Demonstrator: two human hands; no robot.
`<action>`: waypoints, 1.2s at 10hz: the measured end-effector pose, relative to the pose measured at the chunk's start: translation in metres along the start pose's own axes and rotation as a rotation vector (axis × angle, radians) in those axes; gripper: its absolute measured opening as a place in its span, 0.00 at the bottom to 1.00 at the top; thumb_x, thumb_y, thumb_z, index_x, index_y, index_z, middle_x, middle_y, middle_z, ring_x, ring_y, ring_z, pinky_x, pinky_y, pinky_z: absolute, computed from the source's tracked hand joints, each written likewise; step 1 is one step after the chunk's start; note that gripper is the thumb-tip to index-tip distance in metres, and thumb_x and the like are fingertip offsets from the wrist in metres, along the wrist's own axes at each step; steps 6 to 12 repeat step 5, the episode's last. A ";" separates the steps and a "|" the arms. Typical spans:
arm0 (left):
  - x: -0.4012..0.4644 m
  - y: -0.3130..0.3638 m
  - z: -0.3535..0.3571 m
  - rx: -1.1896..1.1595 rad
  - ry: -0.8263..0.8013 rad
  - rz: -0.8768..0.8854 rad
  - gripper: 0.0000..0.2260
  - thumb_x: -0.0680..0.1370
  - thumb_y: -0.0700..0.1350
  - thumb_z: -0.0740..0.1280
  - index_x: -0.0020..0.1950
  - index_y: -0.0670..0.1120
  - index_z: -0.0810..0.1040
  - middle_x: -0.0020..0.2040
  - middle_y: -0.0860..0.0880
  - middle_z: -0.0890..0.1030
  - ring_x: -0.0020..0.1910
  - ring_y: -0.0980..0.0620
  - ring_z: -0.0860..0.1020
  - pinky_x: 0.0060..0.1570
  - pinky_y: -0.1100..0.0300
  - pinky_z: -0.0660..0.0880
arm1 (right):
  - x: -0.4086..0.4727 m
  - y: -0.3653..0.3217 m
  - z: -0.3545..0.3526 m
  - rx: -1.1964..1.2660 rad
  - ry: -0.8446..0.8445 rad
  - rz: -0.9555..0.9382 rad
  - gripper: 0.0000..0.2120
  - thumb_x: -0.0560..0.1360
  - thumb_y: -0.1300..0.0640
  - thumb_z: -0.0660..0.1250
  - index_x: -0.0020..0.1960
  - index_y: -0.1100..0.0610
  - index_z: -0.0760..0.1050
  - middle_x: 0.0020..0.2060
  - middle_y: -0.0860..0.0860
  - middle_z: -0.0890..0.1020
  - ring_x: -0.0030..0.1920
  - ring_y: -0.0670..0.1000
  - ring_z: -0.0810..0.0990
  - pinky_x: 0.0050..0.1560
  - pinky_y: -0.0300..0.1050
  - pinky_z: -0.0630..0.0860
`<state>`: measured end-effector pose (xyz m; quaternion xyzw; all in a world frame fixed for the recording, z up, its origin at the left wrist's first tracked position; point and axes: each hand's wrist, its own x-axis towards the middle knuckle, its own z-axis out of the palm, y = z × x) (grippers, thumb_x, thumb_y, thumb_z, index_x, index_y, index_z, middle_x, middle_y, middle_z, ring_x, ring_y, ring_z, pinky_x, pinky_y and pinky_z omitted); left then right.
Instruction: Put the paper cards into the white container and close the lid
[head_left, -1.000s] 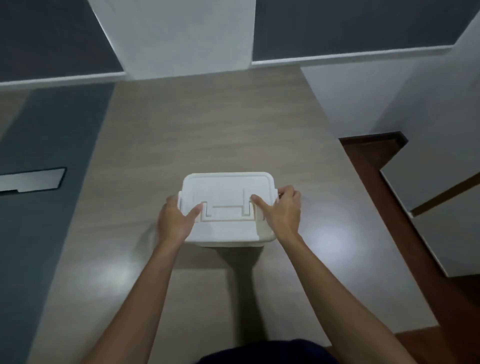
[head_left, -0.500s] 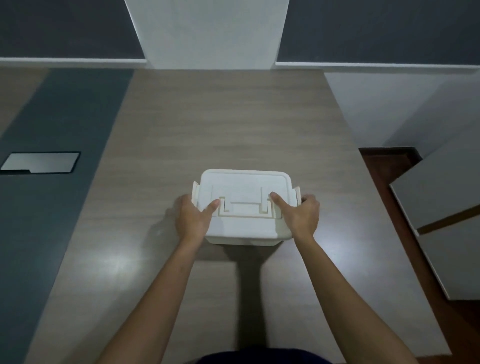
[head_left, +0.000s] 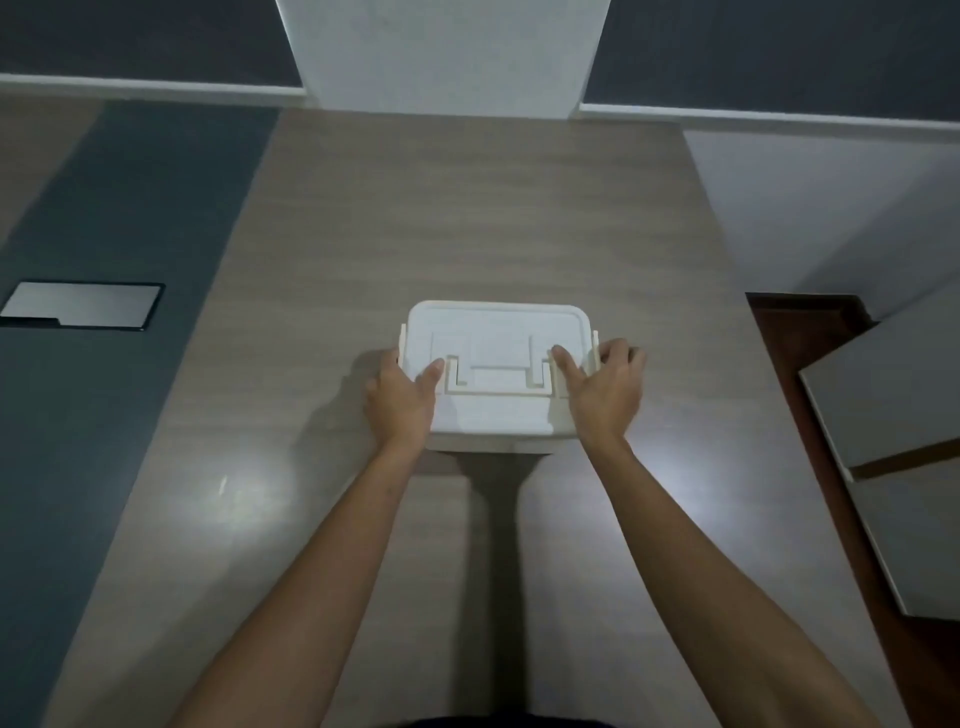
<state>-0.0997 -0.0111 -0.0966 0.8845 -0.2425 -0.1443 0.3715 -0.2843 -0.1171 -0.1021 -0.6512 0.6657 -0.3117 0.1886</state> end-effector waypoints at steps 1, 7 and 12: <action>0.030 0.017 0.009 -0.010 -0.031 -0.008 0.23 0.72 0.56 0.71 0.58 0.40 0.76 0.55 0.39 0.82 0.53 0.37 0.79 0.50 0.50 0.74 | 0.029 -0.013 0.011 -0.020 -0.016 0.004 0.29 0.69 0.38 0.73 0.53 0.62 0.73 0.51 0.56 0.75 0.42 0.50 0.71 0.39 0.42 0.67; -0.028 -0.059 0.008 -0.081 -0.025 -0.100 0.34 0.78 0.65 0.51 0.78 0.46 0.56 0.77 0.44 0.62 0.76 0.44 0.61 0.73 0.47 0.60 | -0.062 0.057 0.005 0.120 -0.083 0.075 0.24 0.82 0.43 0.51 0.67 0.58 0.70 0.64 0.56 0.75 0.64 0.55 0.71 0.66 0.54 0.70; -0.028 -0.059 0.008 -0.081 -0.025 -0.100 0.34 0.78 0.65 0.51 0.78 0.46 0.56 0.77 0.44 0.62 0.76 0.44 0.61 0.73 0.47 0.60 | -0.062 0.057 0.005 0.120 -0.083 0.075 0.24 0.82 0.43 0.51 0.67 0.58 0.70 0.64 0.56 0.75 0.64 0.55 0.71 0.66 0.54 0.70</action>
